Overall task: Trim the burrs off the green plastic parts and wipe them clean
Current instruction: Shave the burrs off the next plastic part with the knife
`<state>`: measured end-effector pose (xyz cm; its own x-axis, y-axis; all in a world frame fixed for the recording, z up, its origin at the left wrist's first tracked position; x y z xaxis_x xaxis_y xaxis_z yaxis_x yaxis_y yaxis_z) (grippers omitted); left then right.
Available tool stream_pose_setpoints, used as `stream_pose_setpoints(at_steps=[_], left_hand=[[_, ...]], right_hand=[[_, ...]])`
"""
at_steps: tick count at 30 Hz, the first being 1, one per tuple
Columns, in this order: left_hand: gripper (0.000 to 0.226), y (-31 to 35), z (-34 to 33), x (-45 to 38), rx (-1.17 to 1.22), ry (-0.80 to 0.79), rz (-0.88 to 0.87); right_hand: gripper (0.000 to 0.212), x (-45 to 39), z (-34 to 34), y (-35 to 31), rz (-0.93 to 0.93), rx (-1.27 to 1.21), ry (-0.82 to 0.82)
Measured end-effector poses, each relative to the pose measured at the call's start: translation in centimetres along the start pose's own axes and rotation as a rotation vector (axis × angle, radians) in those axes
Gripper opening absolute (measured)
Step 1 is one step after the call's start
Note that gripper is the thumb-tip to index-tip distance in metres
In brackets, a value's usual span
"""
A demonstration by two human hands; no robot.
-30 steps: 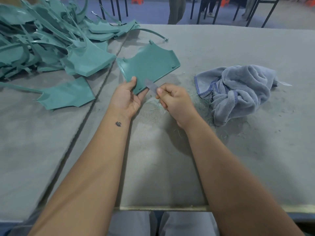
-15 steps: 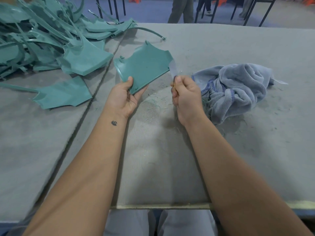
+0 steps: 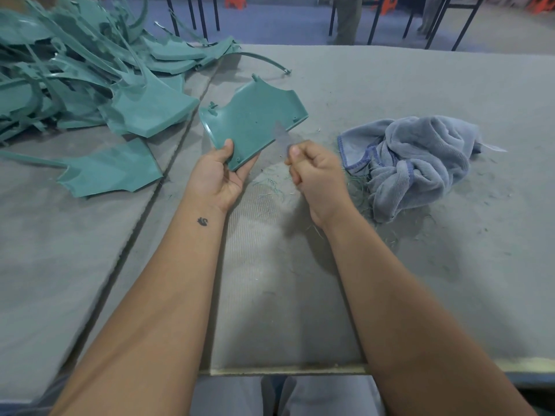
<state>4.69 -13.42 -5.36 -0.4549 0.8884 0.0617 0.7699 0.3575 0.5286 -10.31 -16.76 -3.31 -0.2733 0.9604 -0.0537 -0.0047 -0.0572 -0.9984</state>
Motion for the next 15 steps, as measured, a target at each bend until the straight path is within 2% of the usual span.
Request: stream_pose_setpoints(at_steps=[3, 7, 12, 15], left_hand=[[0.022, 0.0, 0.0, 0.0, 0.012, 0.000, 0.001], [0.020, 0.0, 0.1, -0.1, -0.003, 0.011, 0.015], [0.020, -0.1, 0.3, -0.1, -0.016, 0.023, 0.026], [0.020, -0.1, 0.5, 0.0, -0.024, 0.037, 0.041]], right_hand=[[0.030, 0.2, -0.6, 0.0, -0.011, 0.043, -0.021], [0.032, -0.2, 1.6, 0.2, -0.048, -0.194, 0.080], [0.029, 0.2, -0.7, -0.1, -0.022, -0.005, -0.056], [0.029, 0.2, 1.2, 0.0, -0.082, -0.203, 0.067]])
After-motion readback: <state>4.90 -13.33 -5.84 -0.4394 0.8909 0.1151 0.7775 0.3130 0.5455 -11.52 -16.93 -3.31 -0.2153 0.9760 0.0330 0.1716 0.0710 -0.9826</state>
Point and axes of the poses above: each hand's wrist, its own x-axis away from the middle knuckle, its own z-axis out of the back of the hand, y = z × x, the point moved 10 cm from there along -x, towards the middle knuckle, and after that the axes turned 10 degrees about -z, right-handed, at the moved point
